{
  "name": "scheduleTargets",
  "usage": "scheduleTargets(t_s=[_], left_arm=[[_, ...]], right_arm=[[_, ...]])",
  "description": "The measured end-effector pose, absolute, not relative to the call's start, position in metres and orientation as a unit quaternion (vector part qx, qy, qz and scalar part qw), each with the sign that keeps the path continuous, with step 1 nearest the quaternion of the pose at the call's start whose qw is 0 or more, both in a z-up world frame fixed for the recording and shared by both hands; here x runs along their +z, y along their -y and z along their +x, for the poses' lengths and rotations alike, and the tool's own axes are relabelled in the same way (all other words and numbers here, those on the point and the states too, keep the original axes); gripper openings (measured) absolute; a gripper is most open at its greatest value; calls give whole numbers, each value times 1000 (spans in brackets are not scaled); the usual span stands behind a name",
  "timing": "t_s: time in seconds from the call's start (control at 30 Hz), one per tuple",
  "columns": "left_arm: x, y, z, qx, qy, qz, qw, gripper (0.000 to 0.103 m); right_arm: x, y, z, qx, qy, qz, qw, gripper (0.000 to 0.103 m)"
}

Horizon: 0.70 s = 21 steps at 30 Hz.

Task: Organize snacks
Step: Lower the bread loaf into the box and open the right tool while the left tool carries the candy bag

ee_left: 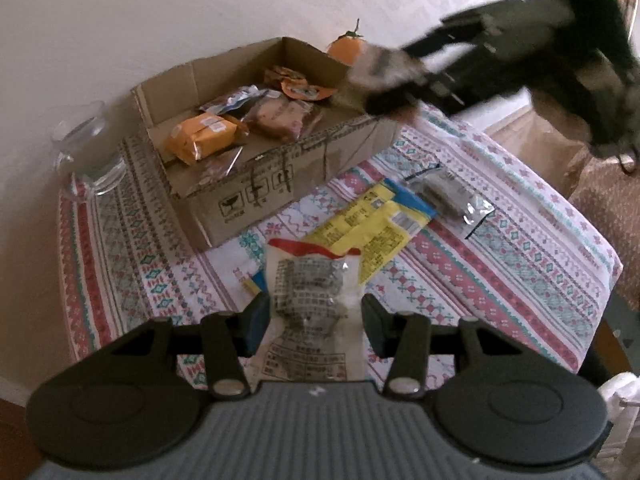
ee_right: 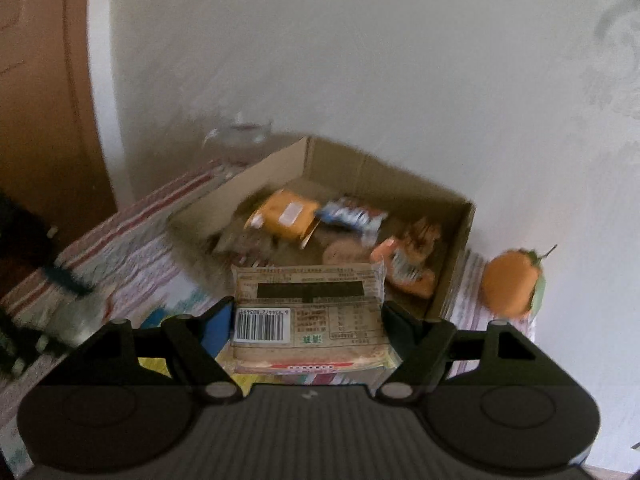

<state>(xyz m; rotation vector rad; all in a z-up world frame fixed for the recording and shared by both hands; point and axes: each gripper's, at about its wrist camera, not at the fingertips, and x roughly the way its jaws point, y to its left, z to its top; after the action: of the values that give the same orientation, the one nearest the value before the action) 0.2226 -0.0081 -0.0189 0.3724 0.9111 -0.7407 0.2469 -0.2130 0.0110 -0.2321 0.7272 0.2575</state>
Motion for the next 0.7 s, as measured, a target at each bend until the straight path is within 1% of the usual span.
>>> scheduleTargets(t_s=[0.3, 0.47, 0.63, 0.67, 0.7], left_arm=[[-22, 1, 211, -343, -433, 166, 817, 49], [-22, 0, 210, -344, -431, 160, 819, 49], [-23, 0, 209, -344, -430, 162, 819, 49], [-23, 0, 210, -345, -429, 162, 819, 49], [-23, 0, 210, -345, -428, 162, 820, 49]], right_arm=[[20, 210, 304, 108, -356, -94, 923, 82], [12, 207, 329, 90, -381, -78, 917, 82], [1, 206, 337, 64, -406, -73, 909, 82], [-1, 207, 337, 62, -405, -74, 909, 84], [-2, 207, 336, 61, -403, -75, 910, 88]])
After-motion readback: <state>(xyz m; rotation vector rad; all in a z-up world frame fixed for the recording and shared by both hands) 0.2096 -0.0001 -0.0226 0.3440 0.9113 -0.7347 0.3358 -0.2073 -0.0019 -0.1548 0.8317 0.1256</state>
